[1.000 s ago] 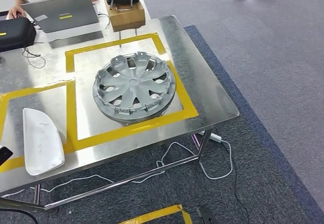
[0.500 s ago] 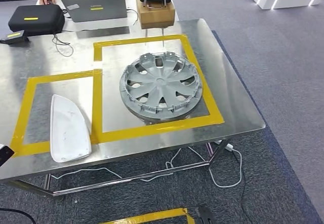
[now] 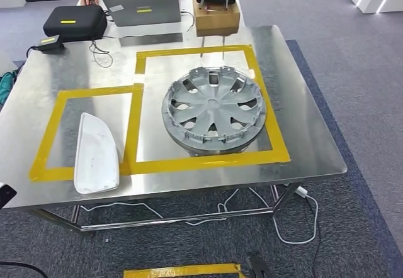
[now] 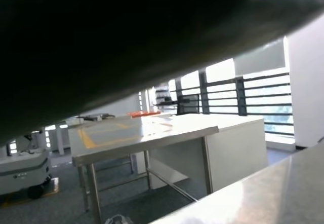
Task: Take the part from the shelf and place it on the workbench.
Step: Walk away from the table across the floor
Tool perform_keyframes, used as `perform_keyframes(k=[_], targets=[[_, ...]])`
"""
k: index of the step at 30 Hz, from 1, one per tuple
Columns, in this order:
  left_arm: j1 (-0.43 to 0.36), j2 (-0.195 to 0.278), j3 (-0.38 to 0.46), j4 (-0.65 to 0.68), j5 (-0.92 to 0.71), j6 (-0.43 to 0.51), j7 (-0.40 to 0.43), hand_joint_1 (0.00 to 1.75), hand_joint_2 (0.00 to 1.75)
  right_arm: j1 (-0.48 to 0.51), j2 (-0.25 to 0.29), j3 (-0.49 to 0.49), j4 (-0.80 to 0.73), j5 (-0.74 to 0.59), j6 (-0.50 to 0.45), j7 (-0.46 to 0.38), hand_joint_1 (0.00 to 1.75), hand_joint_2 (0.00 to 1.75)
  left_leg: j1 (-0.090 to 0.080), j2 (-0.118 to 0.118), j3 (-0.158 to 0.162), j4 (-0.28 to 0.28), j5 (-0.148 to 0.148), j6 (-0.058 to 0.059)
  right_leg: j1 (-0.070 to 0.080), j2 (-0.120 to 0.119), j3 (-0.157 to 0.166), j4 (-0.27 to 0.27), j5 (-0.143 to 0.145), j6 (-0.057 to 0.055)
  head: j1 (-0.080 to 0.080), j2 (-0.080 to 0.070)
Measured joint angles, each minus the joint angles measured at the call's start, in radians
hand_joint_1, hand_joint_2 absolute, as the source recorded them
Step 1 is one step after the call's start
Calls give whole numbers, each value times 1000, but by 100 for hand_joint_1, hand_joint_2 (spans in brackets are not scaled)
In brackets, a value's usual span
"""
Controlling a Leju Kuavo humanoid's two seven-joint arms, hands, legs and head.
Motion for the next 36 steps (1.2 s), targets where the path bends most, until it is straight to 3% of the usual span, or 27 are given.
perform_keyframes(k=[2,3,4,5,7,9,11,13,15,17,18,19,20,22,24,25,27,29,31,33,34,35,36], targets=[[-1,-2,-1,1,0,0,0,0,0,2,0,0,0,1,0,0,0,0,2,23,-65,132,-55,-7,0,-18,0,-1,-1,-3,-2,0],[1,-4,-1,2,0,0,0,0,0,3,0,0,0,2,0,0,0,0,3,26,-83,169,-62,-9,1,-27,0,-1,-2,-4,-3,0],[2,-4,-1,3,0,0,0,0,0,4,0,-1,0,2,0,0,0,0,4,27,-84,170,-50,-11,1,-36,1,-1,-2,-4,-2,0],[3,-5,-1,3,0,0,0,0,0,3,0,-1,0,2,0,0,0,0,5,30,-65,132,-21,-11,0,-44,2,-1,-4,-2,-2,0],[1,-4,-1,3,0,0,0,0,0,1,0,-1,0,2,0,0,0,0,3,58,10,-9,42,-11,3,-58,6,1,-8,5,-3,0],[-2,-4,-1,3,0,-1,0,0,0,0,0,-2,0,3,0,0,0,0,-1,79,56,-101,65,-1,10,-70,8,4,-15,15,-2,0],[0,-4,0,4,0,-1,0,0,0,0,0,-3,0,4,0,0,0,0,-2,68,58,-112,62,14,13,-82,12,2,-19,23,1,0],[1,-3,0,4,0,-1,0,0,0,-1,0,-3,0,5,0,0,0,0,0,54,58,-113,63,27,10,-76,8,16,-34,34,2,0],[0,-2,0,4,0,-1,0,0,0,-1,0,-3,0,6,0,0,0,0,3,42,59,-114,64,39,7,-45,-32,102,-85,43,6,0],[-1,-3,-1,5,0,-1,0,0,0,1,0,-4,0,9,0,1,0,0,3,28,57,-113,64,44,7,-24,-102,245,-147,45,9,0],[-1,-4,-1,5,0,-1,0,0,0,2,0,-4,0,10,0,2,0,0,3,19,57,-113,64,44,7,-21,-129,295,-159,45,9,0],[-1,-4,-1,5,-1,-2,0,0,0,3,-1,-4,0,11,1,2,0,0,3,10,58,-113,64,45,6,-20,-139,308,-151,45,9,0],[0,-5,-1,5,-1,-2,1,0,0,3,-1,-4,0,12,1,3,0,0,3,1,59,-113,64,44,6,-18,-129,276,-123,43,9,0],[0,-6,-1,5,-1,-3,2,0,0,2,-1,-5,0,12,1,2,0,0,5,-17,62,-112,62,40,2,3,-68,137,-47,40,9,0],[-1,-6,-1,5,-2,-3,3,0,0,1,-1,-5,0,12,1,2,0,0,4,-33,60,-108,61,29,-3,30,-18,36,-13,38,8,0],[0,-5,-1,5,-2,-3,3,0,0,1,-1,-6,0,13,1,2,0,0,4,-40,57,-107,63,23,-3,36,-10,22,-14,36,7,0],[2,-5,0,5,-2,-3,3,0,0,0,-1,-6,0,13,1,2,0,0,7,-50,53,-108,66,11,-1,25,-8,21,-12,26,7,0],[3,-4,1,5,-2,-4,3,0,0,-1,-1,-8,0,14,1,2,0,0,6,-25,38,-80,46,3,-3,11,-6,18,-8,12,4,0],[0,-4,1,6,-2,-4,3,0,0,0,-1,-9,0,14,1,1,0,0,4,14,-13,28,-14,-4,-2,-5,-6,15,-8,2,0,0],[1,-5,0,7,-2,-4,3,0,0,2,-1,-10,0,14,1,2,0,0,5,26,-74,158,-65,-8,-1,-23,-7,15,-9,-2,-1,0],[2,-5,0,8,-2,-4,3,0,0,2,-1,-11,0,14,1,2,0,0,5,27,-85,182,-64,-8,0,-31,-7,15,-9,-3,-1,0],[2,-5,0,8,-2,-4,3,0,0,2,-2,-11,0,14,1,1,0,0,5,28,-77,167,-45,-8,0,-40,-6,16,-10,-3,-1,0],[3,-5,0,9,-2,-4,3,0,0,2,-2,-11,0,14,3,-3,0,0,5,33,-49,115,-13,-7,0,-47,-4,16,-12,-1,-1,0]])
